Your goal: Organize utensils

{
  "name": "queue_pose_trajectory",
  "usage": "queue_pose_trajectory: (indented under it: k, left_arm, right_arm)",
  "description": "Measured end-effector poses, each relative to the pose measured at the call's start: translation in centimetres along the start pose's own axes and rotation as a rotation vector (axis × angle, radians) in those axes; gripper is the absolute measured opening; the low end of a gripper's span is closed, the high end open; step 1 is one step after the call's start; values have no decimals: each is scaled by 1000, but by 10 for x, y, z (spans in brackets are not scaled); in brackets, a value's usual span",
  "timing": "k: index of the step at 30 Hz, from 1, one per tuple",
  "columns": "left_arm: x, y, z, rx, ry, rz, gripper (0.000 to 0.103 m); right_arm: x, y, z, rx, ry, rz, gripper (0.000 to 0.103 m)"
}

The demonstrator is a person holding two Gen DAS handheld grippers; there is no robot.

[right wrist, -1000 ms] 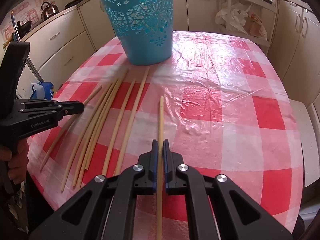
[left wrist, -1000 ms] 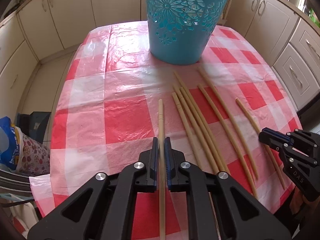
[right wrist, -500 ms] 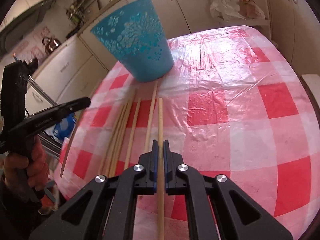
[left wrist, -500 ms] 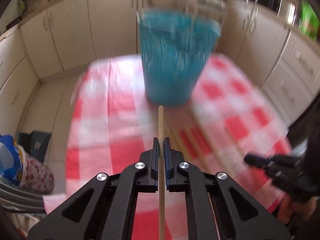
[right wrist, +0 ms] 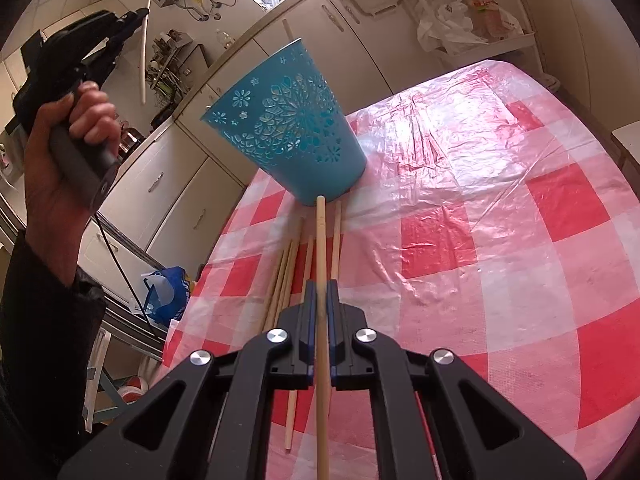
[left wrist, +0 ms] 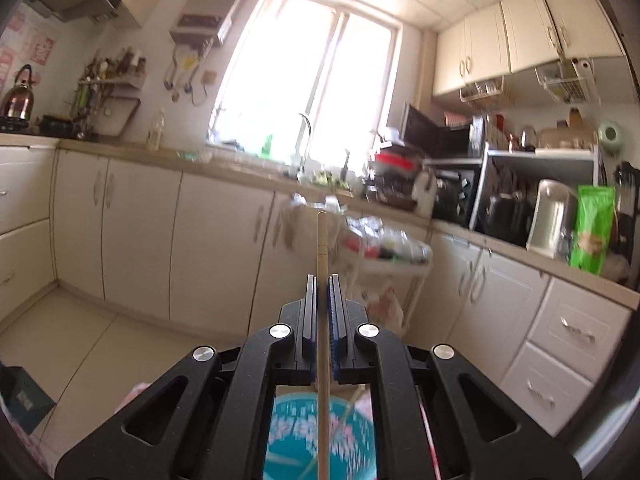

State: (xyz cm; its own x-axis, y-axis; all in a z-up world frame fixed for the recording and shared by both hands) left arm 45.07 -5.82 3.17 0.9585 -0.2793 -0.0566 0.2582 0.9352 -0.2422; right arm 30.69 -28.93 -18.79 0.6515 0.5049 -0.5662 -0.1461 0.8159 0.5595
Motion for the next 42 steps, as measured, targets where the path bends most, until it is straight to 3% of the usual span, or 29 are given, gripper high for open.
queue_pose_trajectory:
  k: [4, 9, 22, 23, 25, 26, 27, 32, 35, 42]
  left_arm:
    - [27, -3, -5, -6, -49, 80, 5]
    - [43, 4, -36, -23, 11, 129, 5]
    - [24, 24, -102, 47, 145, 142, 5]
    - [22, 23, -105, 63, 164, 131, 9]
    - [18, 22, -109, 93, 202, 126, 26]
    - [13, 22, -110, 102, 211, 129, 44]
    - [7, 23, -111, 108, 210, 143, 55]
    - [-25, 39, -110, 65, 224, 166, 64]
    - [-51, 55, -113, -10, 243, 178, 69]
    - [-87, 73, -139, -117, 316, 199, 73]
  right_arm:
    - [-1, -5, 0, 15, -14, 2, 6]
    - [-1, -12, 0, 30, -26, 3, 6]
    - [-16, 11, 46, 9, -161, 52, 6]
    - [-17, 14, 52, 7, -174, 61, 6]
    - [-19, 22, 65, 5, -208, 80, 6]
    - [-20, 26, 73, 2, -229, 90, 6]
    - [-22, 31, 81, 0, -250, 102, 6]
    - [-29, 55, 120, -24, -357, 145, 6]
    - [-30, 70, 147, -32, -446, 158, 6]
    - [-14, 95, 207, -36, -666, 101, 6]
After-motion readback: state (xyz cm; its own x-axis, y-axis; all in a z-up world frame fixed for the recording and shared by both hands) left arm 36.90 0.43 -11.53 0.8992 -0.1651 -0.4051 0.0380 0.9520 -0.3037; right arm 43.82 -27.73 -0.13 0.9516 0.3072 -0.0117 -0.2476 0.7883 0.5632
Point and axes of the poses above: each gripper's, at about its wrist camera, not at the fingertips, and x roughly the way its jaws point, y to its left, z to its top, the point moved 1 cm from there along x, roughly the way its jaws point, and after that the axes turned 3 degrees about -y, right-handed, at the moved point
